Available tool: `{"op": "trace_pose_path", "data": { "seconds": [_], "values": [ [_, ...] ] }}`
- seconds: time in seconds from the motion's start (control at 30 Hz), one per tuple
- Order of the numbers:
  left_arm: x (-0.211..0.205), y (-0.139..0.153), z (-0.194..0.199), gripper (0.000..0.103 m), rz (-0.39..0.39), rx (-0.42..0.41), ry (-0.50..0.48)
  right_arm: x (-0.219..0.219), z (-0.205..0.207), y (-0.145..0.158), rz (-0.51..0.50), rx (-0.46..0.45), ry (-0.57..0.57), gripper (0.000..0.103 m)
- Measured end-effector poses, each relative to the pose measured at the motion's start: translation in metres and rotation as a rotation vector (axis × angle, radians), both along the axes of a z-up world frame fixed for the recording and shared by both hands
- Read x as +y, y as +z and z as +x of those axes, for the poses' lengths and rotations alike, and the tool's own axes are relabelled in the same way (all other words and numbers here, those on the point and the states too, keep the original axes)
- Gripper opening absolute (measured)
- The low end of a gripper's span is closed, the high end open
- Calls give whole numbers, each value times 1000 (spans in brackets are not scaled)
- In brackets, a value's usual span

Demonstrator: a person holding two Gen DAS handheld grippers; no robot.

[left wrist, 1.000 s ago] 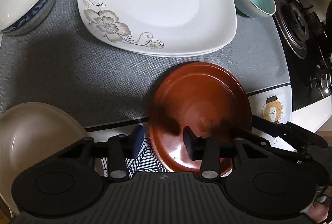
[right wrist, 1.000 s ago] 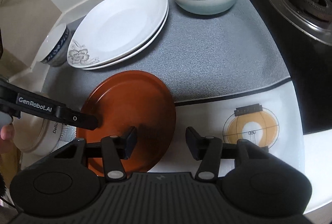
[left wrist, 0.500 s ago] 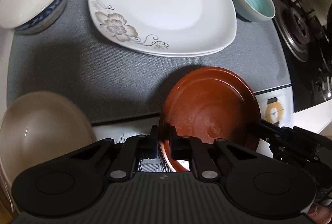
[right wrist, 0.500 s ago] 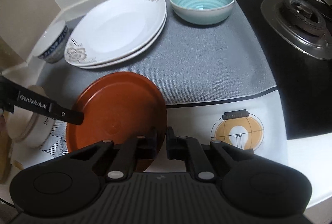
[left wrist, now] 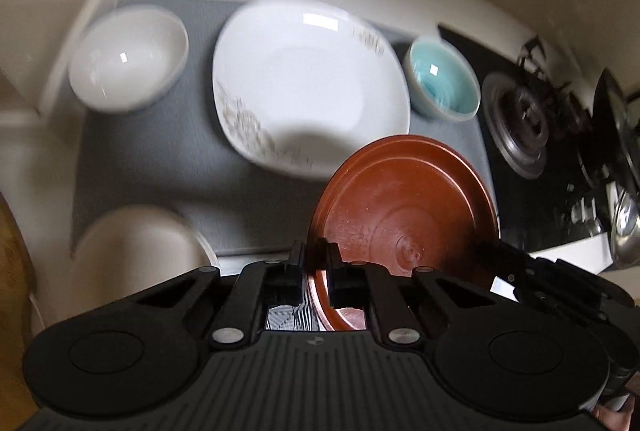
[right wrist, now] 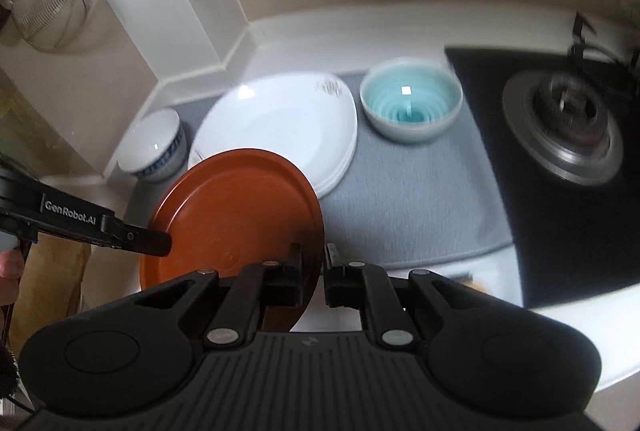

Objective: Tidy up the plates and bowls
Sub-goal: 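Lift the brown plate and set it on the stacked white plates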

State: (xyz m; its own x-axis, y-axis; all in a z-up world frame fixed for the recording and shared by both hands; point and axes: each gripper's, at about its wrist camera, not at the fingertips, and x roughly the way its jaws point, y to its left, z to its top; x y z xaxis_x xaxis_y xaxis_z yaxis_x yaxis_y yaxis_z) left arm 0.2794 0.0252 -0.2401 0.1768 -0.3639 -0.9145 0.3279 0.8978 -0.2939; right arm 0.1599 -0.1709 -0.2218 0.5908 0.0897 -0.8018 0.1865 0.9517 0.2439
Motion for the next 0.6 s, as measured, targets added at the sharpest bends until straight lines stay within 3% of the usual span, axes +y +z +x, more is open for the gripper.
{"op": "trace_pose_path", "data": {
  "seconds": [0.13,0.3,0.47,0.6],
  "values": [
    [0,30,4,11,-22,-92,9,10,11,21,-69,-37,24,15],
    [-2,47,14,11,-13,-171,26,13,27,37,-69,-75,21,15],
    [-2,33,39,11,-35,-150,24,2,51,31,-47,-121,-24,14],
    [3,1,69,10,-107,-10,55,-6,76,21,-64,-150,-52,11]
  ]
}}
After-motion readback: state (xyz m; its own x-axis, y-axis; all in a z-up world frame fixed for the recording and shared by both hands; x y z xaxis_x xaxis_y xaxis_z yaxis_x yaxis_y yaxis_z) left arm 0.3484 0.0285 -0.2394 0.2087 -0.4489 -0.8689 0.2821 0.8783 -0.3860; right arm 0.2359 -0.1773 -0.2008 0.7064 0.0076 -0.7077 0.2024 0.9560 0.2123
